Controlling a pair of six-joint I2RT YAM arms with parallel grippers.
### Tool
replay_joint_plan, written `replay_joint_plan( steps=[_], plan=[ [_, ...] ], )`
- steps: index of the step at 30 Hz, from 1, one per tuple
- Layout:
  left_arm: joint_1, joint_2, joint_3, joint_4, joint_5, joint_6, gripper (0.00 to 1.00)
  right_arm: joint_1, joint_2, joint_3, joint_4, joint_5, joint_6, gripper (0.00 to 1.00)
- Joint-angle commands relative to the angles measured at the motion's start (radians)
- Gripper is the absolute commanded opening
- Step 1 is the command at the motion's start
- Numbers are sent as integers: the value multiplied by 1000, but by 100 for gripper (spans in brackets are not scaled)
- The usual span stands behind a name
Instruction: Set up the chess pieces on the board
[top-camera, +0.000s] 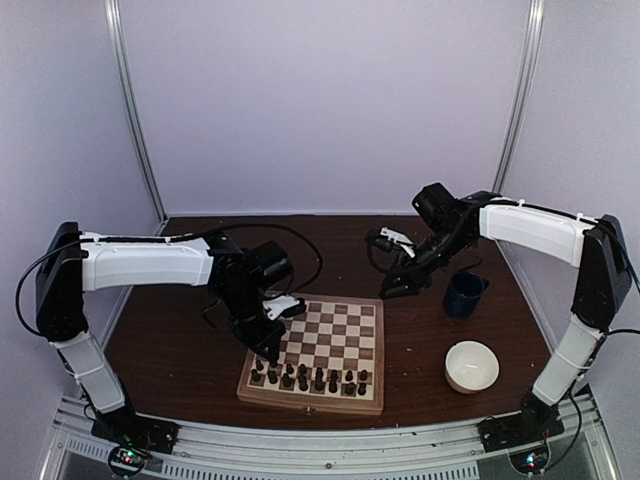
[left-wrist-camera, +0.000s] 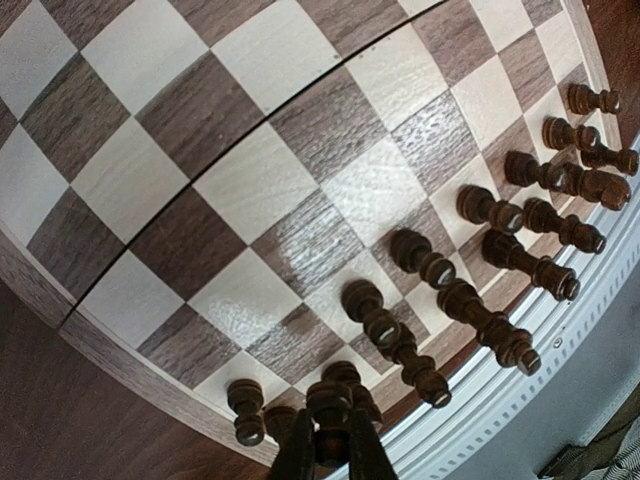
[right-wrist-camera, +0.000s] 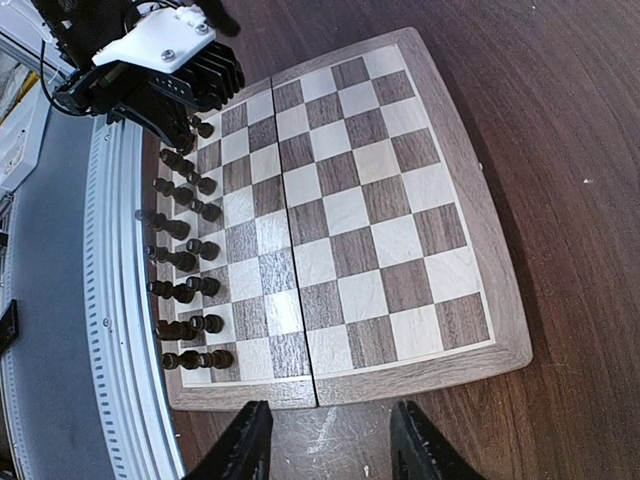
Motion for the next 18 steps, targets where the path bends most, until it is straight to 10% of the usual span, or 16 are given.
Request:
replay_joint_plan(
  steps=[1,18],
  plan=[
    [-2,23,32,7,-10,17,6,4,2,-9,1,14,-12,44],
    [-2,90,49,20,-11,13,9,3,-4,-13,6,17,-13,44]
  ],
)
